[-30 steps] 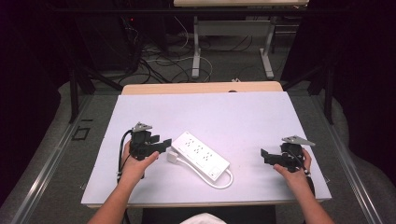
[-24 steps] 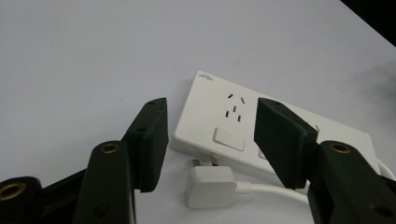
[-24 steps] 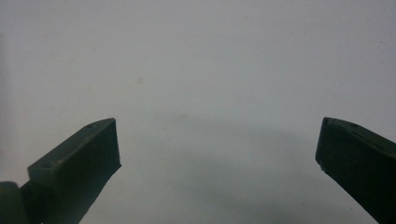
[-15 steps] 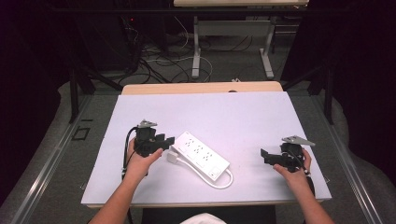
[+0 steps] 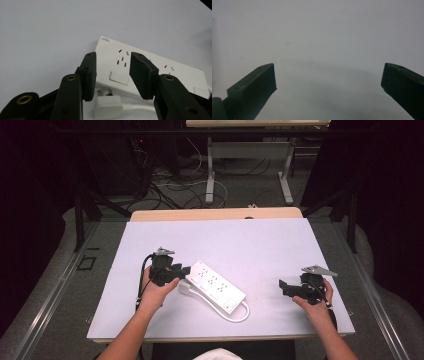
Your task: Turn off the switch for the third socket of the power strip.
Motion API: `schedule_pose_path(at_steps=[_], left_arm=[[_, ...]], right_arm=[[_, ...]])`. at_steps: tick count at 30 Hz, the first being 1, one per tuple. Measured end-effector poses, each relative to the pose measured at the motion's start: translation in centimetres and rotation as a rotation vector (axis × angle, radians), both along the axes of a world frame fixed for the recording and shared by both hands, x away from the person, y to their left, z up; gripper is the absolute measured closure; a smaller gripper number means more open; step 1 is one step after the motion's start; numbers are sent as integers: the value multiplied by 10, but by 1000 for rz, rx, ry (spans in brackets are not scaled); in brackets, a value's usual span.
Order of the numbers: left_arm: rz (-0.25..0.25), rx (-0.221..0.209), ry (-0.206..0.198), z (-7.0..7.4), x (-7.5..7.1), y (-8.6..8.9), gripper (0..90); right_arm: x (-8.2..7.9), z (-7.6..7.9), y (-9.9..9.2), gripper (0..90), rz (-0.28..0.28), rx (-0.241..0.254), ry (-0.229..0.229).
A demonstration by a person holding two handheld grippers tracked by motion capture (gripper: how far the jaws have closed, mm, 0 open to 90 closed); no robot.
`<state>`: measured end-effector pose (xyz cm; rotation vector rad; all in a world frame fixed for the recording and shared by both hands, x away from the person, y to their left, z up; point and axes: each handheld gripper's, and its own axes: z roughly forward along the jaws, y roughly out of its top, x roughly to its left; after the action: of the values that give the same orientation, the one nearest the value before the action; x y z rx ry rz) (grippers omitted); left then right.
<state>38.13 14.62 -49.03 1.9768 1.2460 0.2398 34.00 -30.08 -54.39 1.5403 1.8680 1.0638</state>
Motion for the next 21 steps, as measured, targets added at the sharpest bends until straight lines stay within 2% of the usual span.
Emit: schedule_pose_path(at_steps=[2,10,16,21], left_arm=[[13,1,-6,-2,1,-3,586],[0,22,17,-6,5,-7,636],[0,37,43,-10,8,-11,676],[-5,47,84,-14,12,-15,708]], right_arm=[[0,0,0,0,-4,1,-3],[0,0,0,0,7,-1,3],[0,0,0,0,7,0,5],[0,0,0,0,9,1,6]])
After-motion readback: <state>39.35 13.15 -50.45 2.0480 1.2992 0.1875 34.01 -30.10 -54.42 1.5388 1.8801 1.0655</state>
